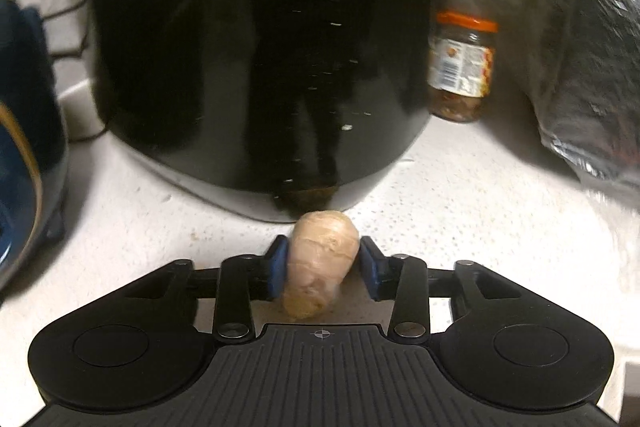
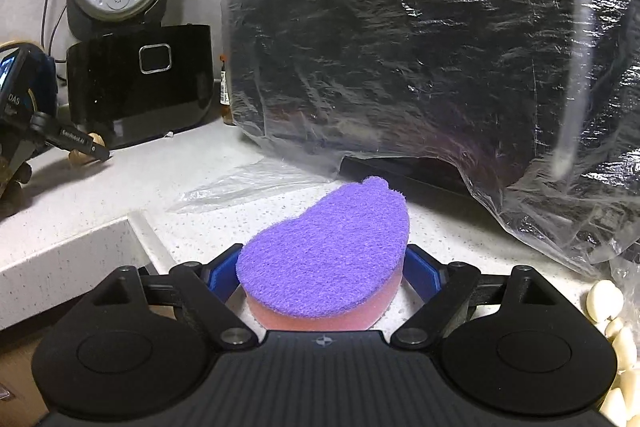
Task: Collect trash
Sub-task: 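Grasp the ginger root with the left gripper while the right holds the sponge, then carry the sponge and ginger root down over the green bin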
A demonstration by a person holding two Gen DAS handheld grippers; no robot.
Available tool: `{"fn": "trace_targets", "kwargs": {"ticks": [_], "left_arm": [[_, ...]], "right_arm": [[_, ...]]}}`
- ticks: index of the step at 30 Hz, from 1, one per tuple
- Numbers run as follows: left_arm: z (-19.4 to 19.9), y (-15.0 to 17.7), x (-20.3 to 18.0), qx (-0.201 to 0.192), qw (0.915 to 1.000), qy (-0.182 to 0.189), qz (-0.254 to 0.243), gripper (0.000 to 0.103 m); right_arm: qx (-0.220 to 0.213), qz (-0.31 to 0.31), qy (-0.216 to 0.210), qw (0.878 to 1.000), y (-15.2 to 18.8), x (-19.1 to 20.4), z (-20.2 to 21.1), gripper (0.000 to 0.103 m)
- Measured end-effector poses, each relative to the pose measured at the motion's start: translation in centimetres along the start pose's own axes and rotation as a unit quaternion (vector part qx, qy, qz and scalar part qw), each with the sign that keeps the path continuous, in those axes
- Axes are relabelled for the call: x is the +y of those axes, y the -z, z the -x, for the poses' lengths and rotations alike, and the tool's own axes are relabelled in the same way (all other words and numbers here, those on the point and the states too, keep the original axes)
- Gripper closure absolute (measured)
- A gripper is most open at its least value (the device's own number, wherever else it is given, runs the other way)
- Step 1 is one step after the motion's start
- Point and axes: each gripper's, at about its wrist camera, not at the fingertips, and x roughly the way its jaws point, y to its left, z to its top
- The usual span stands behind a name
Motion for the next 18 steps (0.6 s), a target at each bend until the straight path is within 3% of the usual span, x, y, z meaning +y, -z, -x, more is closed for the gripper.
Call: {"fn": "trace_targets", "kwargs": {"ticks": [4,8,12,18], "left_arm": [[1.4,0.7,0.0,0.006,0.9997,0.024,0.004,0.061],[5.1,1.7,-1.4,-0.017,0.9988,0.046,-0.005,0.061],[10.3,2.7,-3.1,-0.043,0.9933,0.107,0.003,0.061],[18.4,6.8,-7.0,-0.063,0.9764,0.206,0.006,0.061]], "right_arm": [[0.001,-0.007,0.002,1.0,-0.1,0.0,-0.2,0.017],[0.001,-0.026,0.003,1.0,-0.1,-0.3,0.0,0.018],[0.001,-0.038,-0.005,0.999,0.0,-0.4,0.8,0.022],[-0.03,-0.046,-0.051,0.997,0.7,0.4,4.7,0.022]]}}
